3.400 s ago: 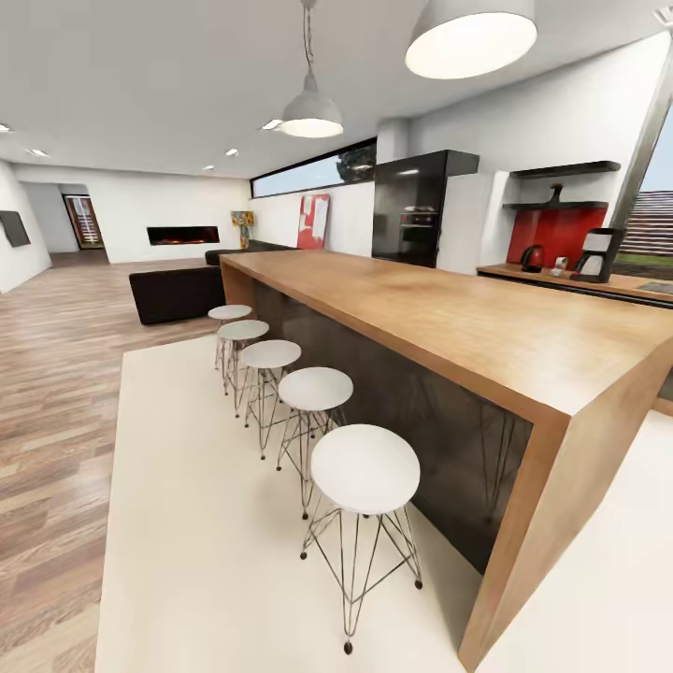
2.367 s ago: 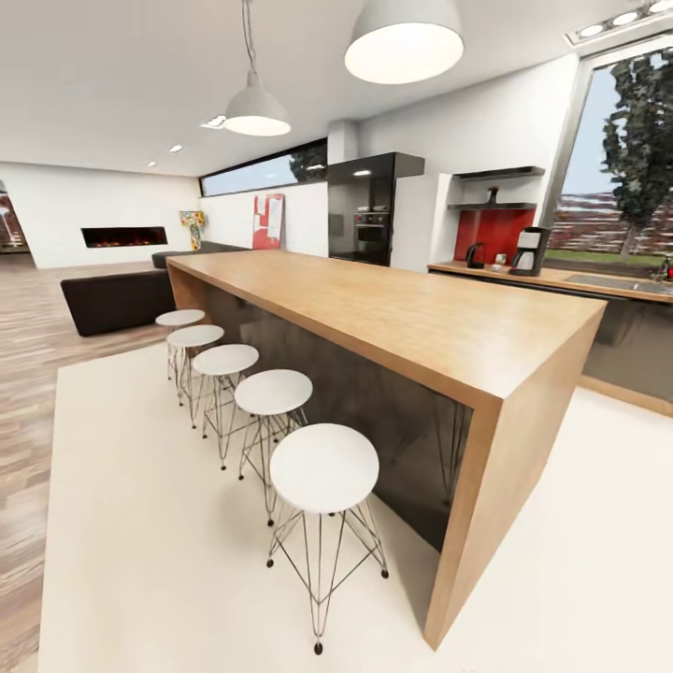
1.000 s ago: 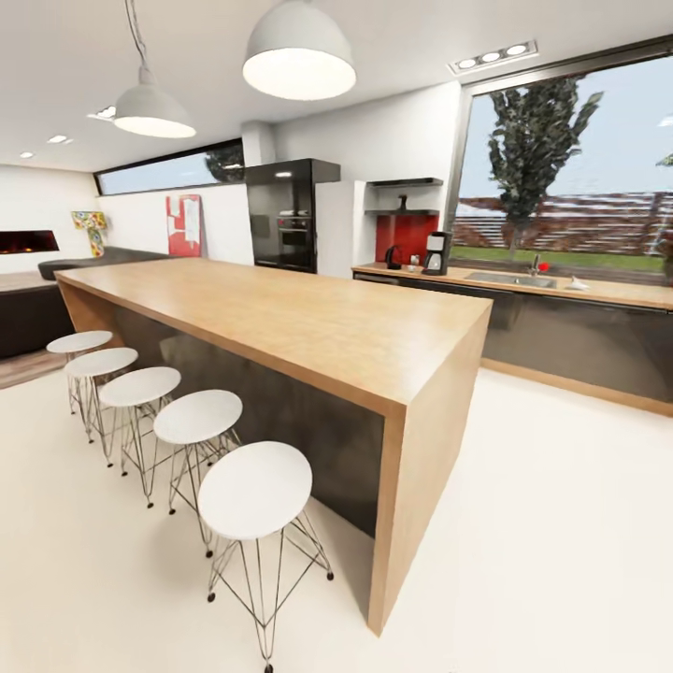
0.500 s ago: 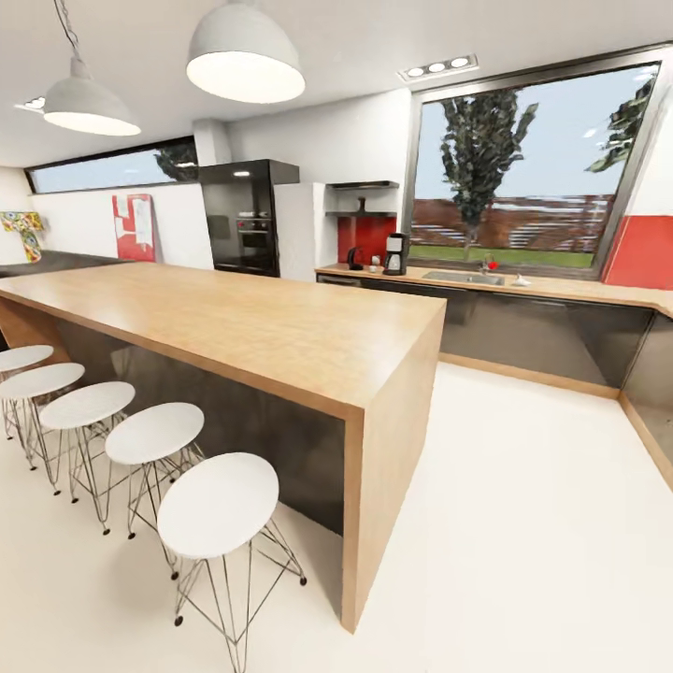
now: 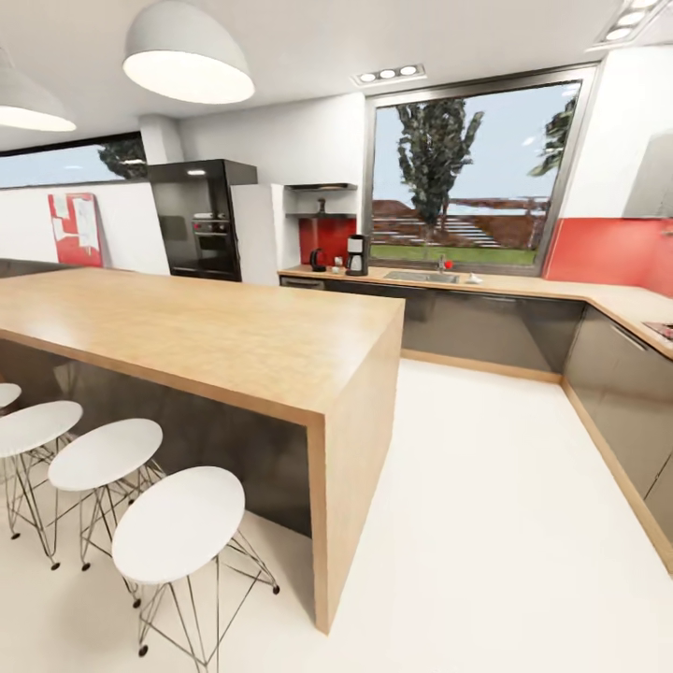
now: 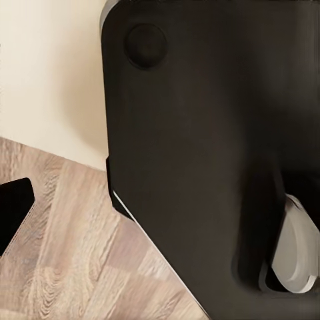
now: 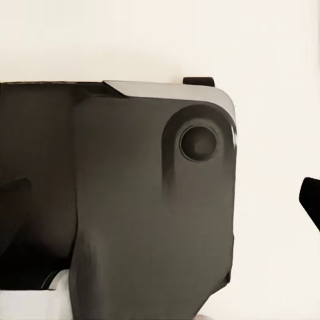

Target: Set up a coffee station on the kitchen countertop: keep the coffee maker on the countertop, move the bottle of coffee from the kitchen shelf to the counter next to the coffee maker, place a paper coffee filter on top of the coffee maker, put the saucer next to the coffee maker with the coffee cup on the saucer, and place the electric kettle next to the coffee maker.

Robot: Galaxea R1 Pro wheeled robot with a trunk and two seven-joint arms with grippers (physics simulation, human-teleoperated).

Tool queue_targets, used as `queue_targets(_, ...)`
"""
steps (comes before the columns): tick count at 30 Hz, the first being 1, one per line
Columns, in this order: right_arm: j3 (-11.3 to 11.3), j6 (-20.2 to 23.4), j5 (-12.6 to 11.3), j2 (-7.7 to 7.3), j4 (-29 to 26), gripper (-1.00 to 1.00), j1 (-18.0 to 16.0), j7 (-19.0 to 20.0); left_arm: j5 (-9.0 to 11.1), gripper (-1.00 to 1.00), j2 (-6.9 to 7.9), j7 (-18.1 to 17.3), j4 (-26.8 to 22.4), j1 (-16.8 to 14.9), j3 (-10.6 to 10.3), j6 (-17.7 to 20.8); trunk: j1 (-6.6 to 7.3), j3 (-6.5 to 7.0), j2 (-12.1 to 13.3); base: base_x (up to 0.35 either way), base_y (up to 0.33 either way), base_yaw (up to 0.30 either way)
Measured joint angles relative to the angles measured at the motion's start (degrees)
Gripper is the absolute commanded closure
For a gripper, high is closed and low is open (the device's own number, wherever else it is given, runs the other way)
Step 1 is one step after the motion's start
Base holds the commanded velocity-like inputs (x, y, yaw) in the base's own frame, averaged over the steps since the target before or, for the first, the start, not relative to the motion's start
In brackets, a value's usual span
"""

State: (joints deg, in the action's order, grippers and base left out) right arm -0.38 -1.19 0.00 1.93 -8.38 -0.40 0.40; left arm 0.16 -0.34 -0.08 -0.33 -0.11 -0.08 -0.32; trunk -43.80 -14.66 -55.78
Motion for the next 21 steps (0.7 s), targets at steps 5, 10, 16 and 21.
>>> queue_targets(5, 0.1, 0.0, -0.1, 0.00, 0.0, -1.00, 0.0, 0.0, 0.0, -1.00, 0.03, 0.0, -1.4, -0.1, 0.0, 0.0, 1.10, 0.81, 2.0, 0.000, 0.000, -0.267)
queue_targets(10, 0.1, 0.0, 0.0, 0.00, 0.0, -1.00, 0.0, 0.0, 0.0, -1.00, 0.00, 0.0, -1.7, -0.1, 0.0, 0.0, 2.20, 1.51, 4.0, 0.000, 0.000, -0.267)
queue_targets(16, 0.1, 0.0, 0.0, 0.00, 0.0, -1.00, 0.0, 0.0, 0.0, -1.00, 0.07, 0.0, -1.8, -0.1, 0.0, 0.0, 3.52, 2.29, 6.4, 0.000, 0.000, -0.265)
queue_targets(21, 0.1, 0.0, 0.0, 0.00, 0.0, -1.00, 0.0, 0.0, 0.0, -1.00, 0.08, 0.1, -1.8, 0.0, 0.2, 0.0, 4.62, 2.92, 8.4, 0.000, 0.000, -0.264)
